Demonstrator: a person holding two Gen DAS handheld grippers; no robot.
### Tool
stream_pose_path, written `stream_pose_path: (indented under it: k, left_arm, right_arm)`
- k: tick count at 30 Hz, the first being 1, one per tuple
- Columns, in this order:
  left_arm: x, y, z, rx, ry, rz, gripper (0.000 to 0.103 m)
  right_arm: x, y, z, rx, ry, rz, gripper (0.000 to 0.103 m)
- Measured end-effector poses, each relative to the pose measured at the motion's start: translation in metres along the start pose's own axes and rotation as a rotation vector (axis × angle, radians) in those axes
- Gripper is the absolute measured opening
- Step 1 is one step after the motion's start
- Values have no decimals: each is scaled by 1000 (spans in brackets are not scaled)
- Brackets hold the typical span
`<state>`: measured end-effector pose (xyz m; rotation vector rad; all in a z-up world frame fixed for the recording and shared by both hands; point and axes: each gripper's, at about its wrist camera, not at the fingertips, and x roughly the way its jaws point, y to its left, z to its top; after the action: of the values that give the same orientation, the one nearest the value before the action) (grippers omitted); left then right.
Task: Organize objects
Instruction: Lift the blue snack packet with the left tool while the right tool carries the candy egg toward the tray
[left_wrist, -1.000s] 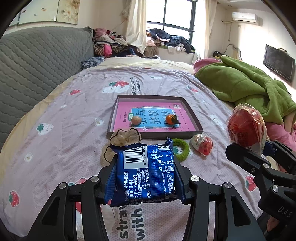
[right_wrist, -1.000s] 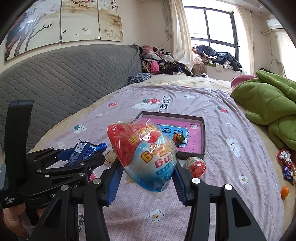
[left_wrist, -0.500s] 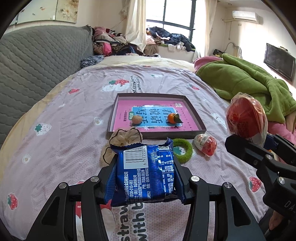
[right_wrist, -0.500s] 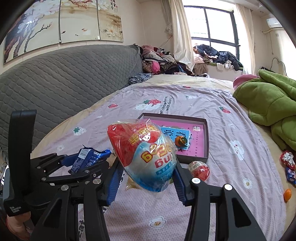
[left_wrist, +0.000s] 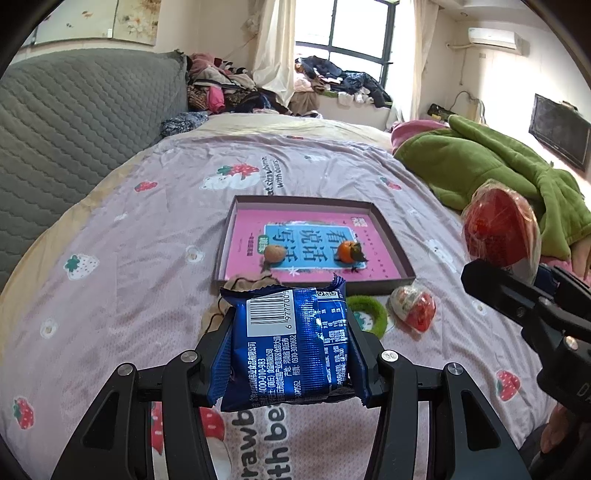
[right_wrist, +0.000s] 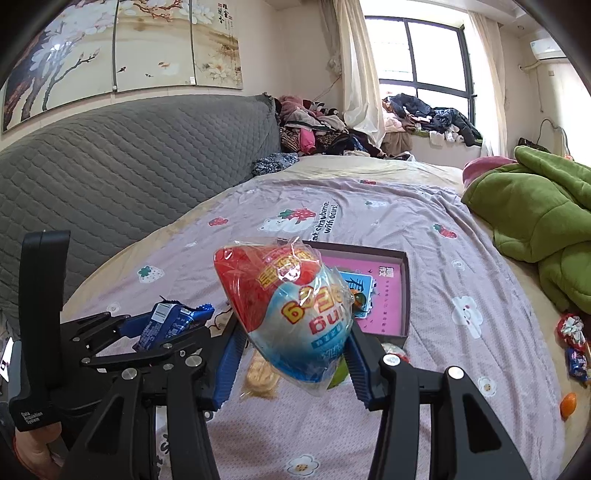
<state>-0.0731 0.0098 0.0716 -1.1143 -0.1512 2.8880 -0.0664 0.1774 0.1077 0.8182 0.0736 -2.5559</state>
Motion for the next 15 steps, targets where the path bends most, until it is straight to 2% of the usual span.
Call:
stream_pose_path:
  k: [15]
  left_arm:
    - [35,-13,35,30,3,-7,54]
  right_arm:
    - [27,-29,21,-2,12,-34,51]
